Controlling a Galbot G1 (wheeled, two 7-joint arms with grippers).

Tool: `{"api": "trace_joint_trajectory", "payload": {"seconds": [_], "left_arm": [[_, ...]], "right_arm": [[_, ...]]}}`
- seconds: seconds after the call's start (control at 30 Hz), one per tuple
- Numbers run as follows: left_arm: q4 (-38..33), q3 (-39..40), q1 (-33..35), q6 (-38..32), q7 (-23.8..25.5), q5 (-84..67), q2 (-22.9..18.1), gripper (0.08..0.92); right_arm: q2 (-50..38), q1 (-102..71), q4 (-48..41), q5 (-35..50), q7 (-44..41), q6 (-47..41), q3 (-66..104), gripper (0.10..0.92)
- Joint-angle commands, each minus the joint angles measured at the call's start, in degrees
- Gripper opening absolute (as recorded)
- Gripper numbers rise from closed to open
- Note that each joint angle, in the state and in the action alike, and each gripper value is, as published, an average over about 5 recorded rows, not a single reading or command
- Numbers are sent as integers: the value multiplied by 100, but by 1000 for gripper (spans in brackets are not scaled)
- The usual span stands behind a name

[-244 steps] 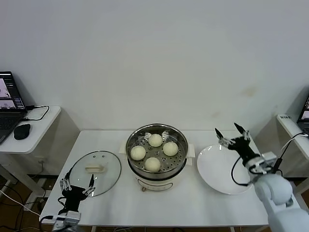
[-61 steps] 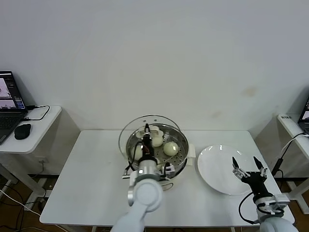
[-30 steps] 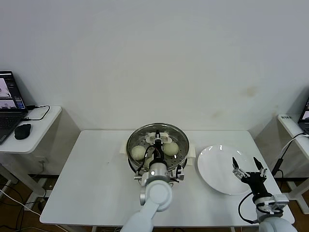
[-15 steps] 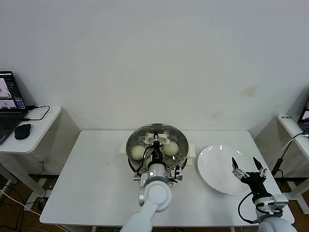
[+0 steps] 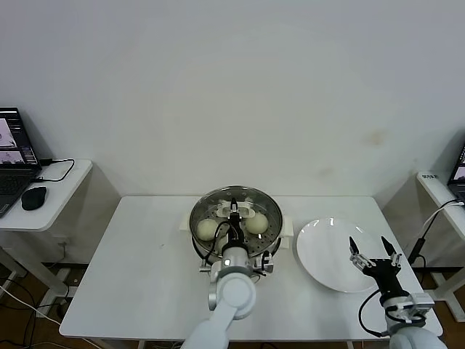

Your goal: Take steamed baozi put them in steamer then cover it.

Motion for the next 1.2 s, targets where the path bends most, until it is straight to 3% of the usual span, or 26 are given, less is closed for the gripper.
{"api": "trace_joint_trajectory", "payload": {"seconds": [0.03, 0.33, 1.07, 1.2], "left_arm": [[25, -3, 57, -35, -42, -14, 2, 121], [-23, 13, 183, -241, -225, 16, 8, 153], [-1451, 200, 540, -215, 372, -46, 190, 774], [-1707, 226, 686, -212, 537, -100, 299, 819]], "right_arm": [[-2, -1, -6, -5, -2, 14, -1, 823], [9, 3, -27, -8, -2, 25, -8, 823], [10, -8, -47, -23, -11, 31, 0, 823], [2, -13, -46, -27, -18, 10, -12, 823]]}}
